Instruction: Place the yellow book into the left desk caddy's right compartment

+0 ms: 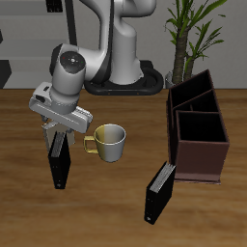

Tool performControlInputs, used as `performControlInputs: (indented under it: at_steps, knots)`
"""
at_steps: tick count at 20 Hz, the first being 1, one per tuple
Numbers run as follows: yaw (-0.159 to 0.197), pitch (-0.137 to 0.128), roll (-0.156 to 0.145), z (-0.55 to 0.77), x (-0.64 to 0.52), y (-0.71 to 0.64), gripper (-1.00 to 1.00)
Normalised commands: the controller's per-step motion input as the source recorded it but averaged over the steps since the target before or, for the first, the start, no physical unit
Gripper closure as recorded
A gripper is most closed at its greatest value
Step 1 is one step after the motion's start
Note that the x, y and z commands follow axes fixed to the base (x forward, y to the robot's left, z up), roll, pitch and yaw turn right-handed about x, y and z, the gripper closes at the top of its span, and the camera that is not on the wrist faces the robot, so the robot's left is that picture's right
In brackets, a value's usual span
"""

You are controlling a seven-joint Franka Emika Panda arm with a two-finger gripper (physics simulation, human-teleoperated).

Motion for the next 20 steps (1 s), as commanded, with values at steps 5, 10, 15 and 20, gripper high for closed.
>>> performControlInputs:
  at_steps: [5,10,15,20]
  knots:
    - [-0.006,-0.005,0.007,0.06,-0.03,0.04,1.00]
    - [0.007,-0.053,0.007,0.41,-0.07,0.05,1.00]
    - [0.023,-0.072,-0.010,0.62,-0.14,0.07,1.00]
    - [0.006,-0.058,-0.026,0.74,-0.23,0.16,1.00]
